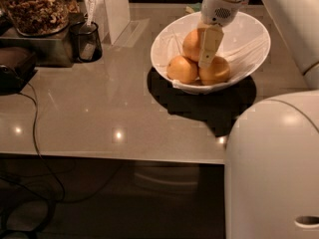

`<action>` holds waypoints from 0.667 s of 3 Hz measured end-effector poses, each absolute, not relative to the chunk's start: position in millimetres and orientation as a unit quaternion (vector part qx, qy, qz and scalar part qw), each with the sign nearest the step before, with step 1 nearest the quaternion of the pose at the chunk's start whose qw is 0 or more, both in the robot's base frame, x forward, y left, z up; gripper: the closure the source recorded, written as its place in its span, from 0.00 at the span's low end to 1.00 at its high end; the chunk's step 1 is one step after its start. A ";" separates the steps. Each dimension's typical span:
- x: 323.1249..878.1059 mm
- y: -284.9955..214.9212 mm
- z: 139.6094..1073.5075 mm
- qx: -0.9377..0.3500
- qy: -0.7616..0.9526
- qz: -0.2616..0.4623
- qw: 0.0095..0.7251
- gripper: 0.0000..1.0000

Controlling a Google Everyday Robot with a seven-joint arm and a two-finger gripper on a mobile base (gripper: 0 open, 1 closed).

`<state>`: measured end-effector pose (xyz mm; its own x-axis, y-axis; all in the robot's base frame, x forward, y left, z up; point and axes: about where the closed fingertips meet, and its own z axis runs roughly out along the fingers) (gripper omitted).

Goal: Pick orange from white bowl

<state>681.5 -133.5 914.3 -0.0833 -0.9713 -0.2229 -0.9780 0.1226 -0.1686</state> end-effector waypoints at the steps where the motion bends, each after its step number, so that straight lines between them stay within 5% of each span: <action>1: 678.6 -133.1 916.8 -0.662 0.736 0.012 0.141 0.42; 2: 673.8 -132.5 919.3 -0.662 0.736 0.012 0.141 0.66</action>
Offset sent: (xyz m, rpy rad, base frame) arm -0.0019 0.0002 0.0018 0.0000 0.0000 -0.0001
